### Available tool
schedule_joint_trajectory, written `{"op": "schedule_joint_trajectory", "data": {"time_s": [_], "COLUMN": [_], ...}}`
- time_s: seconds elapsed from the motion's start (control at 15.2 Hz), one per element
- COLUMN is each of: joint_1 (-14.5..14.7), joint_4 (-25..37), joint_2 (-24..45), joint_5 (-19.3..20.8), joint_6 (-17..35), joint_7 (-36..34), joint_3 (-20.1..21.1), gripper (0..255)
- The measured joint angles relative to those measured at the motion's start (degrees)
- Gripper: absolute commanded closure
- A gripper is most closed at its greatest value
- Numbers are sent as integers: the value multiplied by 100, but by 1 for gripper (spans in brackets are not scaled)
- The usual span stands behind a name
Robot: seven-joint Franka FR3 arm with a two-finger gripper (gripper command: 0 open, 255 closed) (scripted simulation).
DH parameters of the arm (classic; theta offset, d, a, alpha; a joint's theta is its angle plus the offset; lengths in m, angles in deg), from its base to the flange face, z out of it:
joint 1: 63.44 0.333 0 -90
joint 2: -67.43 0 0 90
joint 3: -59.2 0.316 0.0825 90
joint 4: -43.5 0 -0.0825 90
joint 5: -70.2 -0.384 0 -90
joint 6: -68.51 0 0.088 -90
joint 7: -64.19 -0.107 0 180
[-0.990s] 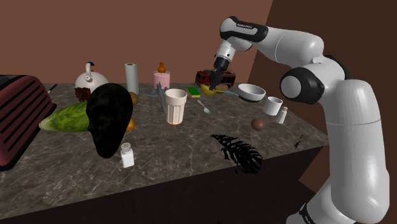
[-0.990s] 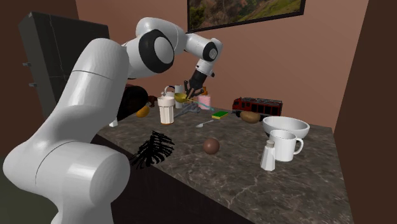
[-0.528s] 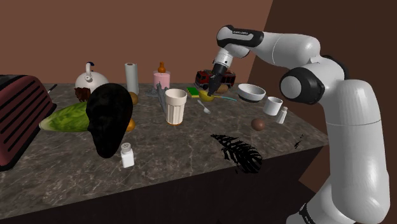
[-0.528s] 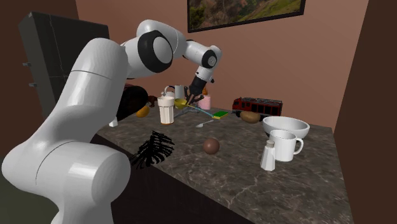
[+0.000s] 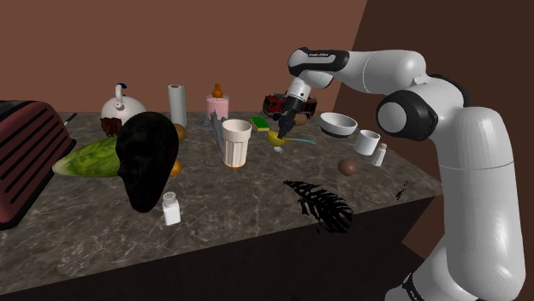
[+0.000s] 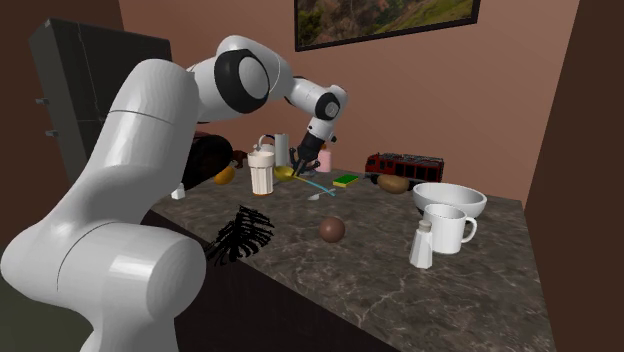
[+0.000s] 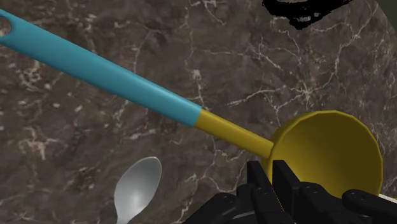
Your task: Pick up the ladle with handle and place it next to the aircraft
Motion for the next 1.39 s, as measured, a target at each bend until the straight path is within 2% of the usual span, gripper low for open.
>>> {"op": "schedule_joint_trajectory", "data": {"time_s": [0.79, 1.32, 1.39], "joint_1": [75, 73, 73], "joint_4": [-575, -626, -626], "joint_2": [216, 268, 269], "joint_5": [-91, -111, -111], "joint_6": [701, 790, 790], "joint_7": [327, 379, 379], "joint_3": [39, 47, 47], "gripper": [255, 255, 0]}}
